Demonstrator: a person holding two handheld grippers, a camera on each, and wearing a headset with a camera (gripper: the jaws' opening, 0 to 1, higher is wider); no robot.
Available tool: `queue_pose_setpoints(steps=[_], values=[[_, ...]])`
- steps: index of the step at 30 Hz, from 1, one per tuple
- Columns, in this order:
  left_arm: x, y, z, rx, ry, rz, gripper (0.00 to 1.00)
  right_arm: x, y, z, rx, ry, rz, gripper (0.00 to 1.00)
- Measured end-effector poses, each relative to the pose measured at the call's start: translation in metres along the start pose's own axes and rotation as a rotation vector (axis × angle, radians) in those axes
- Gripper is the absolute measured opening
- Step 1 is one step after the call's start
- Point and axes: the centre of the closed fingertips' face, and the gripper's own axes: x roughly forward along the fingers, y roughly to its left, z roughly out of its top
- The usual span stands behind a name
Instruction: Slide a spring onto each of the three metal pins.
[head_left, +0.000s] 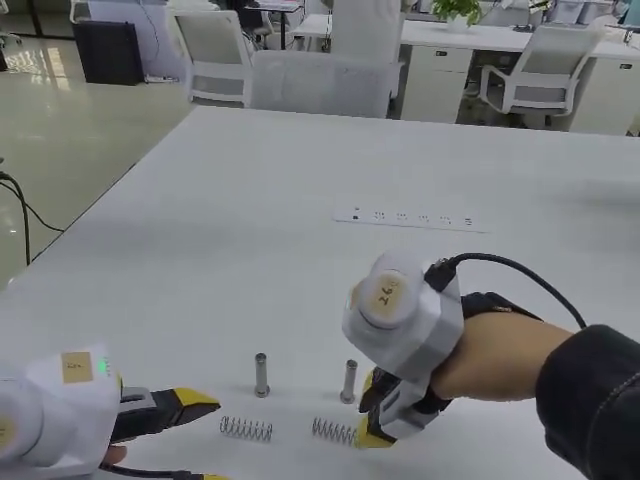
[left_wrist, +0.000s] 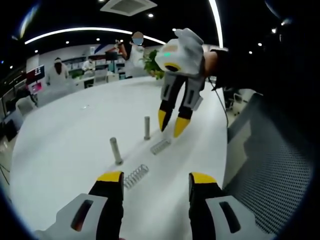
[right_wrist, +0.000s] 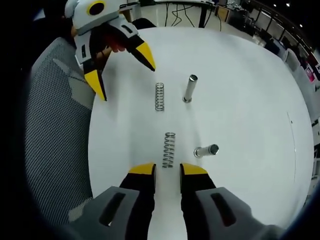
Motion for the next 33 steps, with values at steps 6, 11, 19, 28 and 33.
queue_pose_setpoints(steps=[6,11,19,28,33], values=[[0.0,0.0,0.0,-0.002,0.0,-0.001,0.46,0.011,0.003,0.0,0.006,0.009,0.011,0.14],[0.0,0.0,-0.001,-0.005,0.001,-0.004,0.45,0.019,0.002,-0.004,0.003,0.029,-0.001,0.14],[0.001,0.0,-0.002,-0.004,0.004,-0.009,0.44,0.023,0.0,-0.005,0.004,0.039,-0.02,0.1],[0.001,0.0,-0.002,0.001,0.009,-0.012,0.43,0.022,0.0,-0.005,0.011,0.044,-0.031,0.07],[0.001,-0.001,-0.001,0.009,0.013,-0.017,0.42,0.013,0.001,-0.002,0.012,0.033,-0.027,0.07]])
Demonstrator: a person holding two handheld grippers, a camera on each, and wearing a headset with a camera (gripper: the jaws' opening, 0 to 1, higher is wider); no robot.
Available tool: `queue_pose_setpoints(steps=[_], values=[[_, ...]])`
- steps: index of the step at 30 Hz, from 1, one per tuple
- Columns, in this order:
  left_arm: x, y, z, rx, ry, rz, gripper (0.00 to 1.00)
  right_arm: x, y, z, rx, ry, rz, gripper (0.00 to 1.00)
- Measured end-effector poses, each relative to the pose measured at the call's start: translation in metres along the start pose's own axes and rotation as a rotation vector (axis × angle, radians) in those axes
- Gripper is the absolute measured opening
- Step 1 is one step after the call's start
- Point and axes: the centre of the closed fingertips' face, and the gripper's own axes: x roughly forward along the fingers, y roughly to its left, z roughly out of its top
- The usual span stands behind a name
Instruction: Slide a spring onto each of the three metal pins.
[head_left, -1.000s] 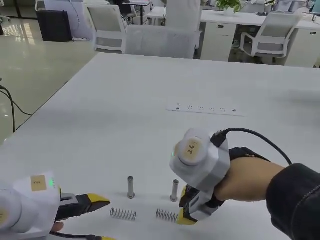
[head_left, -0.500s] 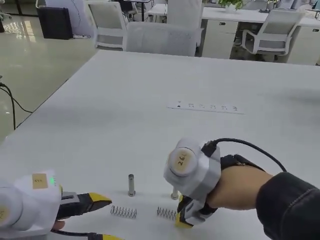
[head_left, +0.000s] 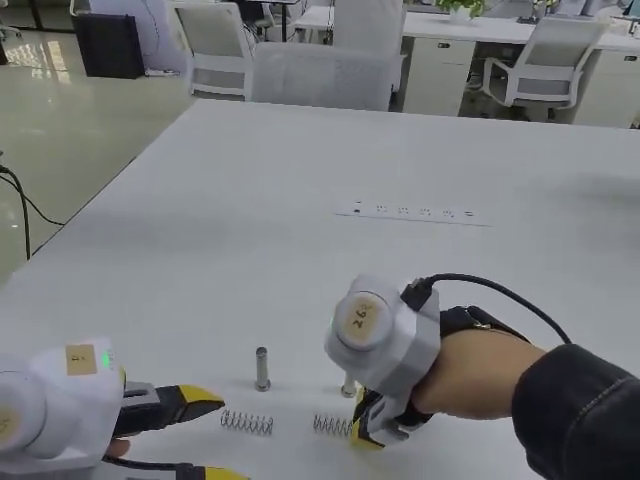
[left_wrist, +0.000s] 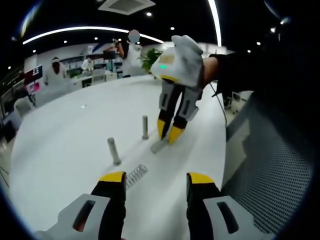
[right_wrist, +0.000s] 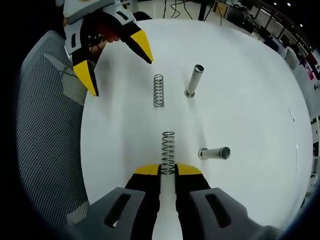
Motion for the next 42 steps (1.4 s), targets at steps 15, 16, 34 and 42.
queue_pose_setpoints(steps=[15,16,34,42], values=[[0.01,-0.005,0.021,0.072,0.013,-0.057,0.4,-0.025,0.016,0.021,-0.028,-0.066,0.034,0.07],[0.011,-0.005,0.023,0.078,0.012,-0.062,0.4,-0.026,0.016,0.022,-0.032,-0.068,0.035,0.07],[0.023,-0.021,0.041,0.109,-0.016,-0.121,0.32,-0.041,0.032,0.04,-0.122,-0.103,0.043,0.07],[0.025,-0.025,0.041,0.117,-0.021,-0.139,0.24,-0.043,0.037,0.046,-0.158,-0.108,0.052,0.07]])
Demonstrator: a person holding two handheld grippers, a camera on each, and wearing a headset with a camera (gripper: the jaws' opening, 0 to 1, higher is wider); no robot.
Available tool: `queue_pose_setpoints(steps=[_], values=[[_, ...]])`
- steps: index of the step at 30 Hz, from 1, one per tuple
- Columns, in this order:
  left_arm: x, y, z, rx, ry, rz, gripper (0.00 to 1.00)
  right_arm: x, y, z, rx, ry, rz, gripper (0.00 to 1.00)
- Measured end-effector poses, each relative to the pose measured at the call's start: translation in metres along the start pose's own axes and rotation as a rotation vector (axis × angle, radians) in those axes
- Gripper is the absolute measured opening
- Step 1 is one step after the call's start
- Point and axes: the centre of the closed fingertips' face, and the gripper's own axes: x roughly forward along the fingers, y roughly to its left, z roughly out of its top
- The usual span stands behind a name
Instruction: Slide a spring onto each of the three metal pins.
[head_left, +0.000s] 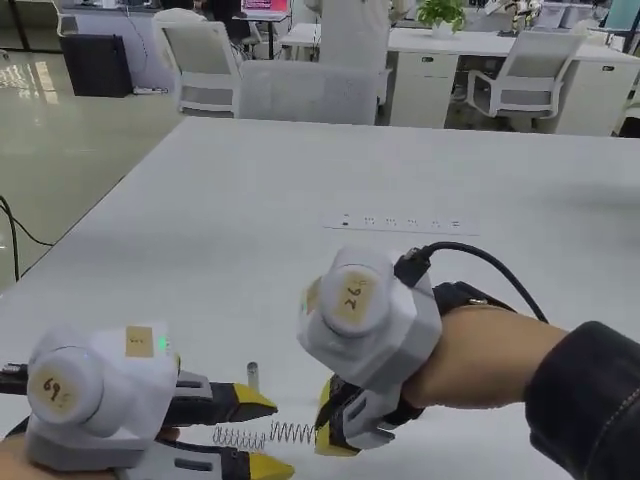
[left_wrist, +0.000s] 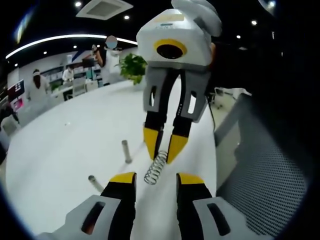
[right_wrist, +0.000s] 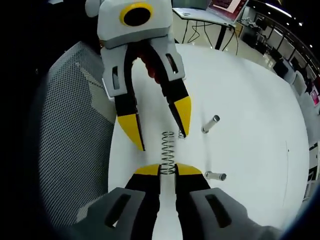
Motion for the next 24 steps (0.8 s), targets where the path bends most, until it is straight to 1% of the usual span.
queue_pose_setpoints(steps=[5,10,16,18,24], values=[[0.0016,-0.0021,-0.0009,0.007,0.001,-0.011,0.2,-0.0004,0.0039,0.0047,-0.025,-0.012,0.012,0.07],[0.0031,-0.006,-0.0023,0.019,0.004,-0.03,0.12,-0.0001,0.0056,0.0055,-0.045,-0.01,0.015,0.07],[0.0029,-0.007,-0.003,0.027,0.005,-0.033,0.05,0.0003,0.009,0.0046,-0.072,-0.001,0.022,0.07],[0.0025,-0.0076,-0.0034,0.026,0.006,-0.036,0.04,0.0003,0.0091,0.0046,-0.082,-0.001,0.021,0.07],[0.0025,-0.0091,-0.003,0.021,-0.001,-0.043,0.03,-0.0008,0.0083,0.0039,-0.073,-0.008,0.024,0.08]])
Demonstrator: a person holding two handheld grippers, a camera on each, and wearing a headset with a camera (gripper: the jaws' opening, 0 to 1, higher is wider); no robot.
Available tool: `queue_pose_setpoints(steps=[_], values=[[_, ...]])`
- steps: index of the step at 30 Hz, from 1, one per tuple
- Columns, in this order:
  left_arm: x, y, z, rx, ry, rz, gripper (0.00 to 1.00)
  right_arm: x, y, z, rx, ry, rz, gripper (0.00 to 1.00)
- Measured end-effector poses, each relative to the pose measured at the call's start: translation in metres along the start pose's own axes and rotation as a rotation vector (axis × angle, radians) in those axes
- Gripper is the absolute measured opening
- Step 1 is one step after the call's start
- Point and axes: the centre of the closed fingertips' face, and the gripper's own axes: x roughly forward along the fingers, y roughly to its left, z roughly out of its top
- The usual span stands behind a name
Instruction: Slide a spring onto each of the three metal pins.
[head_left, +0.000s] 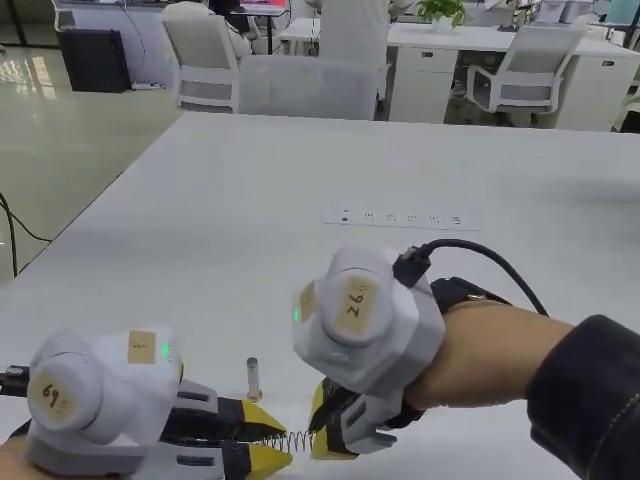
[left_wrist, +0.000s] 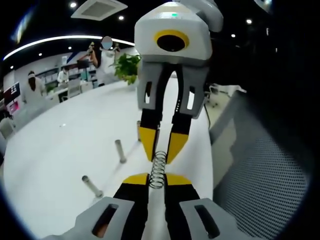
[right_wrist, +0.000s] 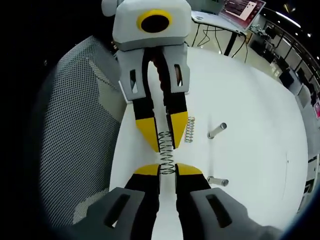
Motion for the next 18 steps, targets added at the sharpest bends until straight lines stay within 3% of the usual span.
queue_pose_setpoints(steps=[5,18], values=[[0.001,-0.002,0.001,-0.001,-0.007,-0.008,0.03,0.0,0.0,0.0,0.024,-0.014,0.007,0.15],[-0.002,-0.002,0.014,-0.022,-0.068,-0.018,0.03,0.007,0.002,-0.009,0.044,0.001,0.024,0.11]])
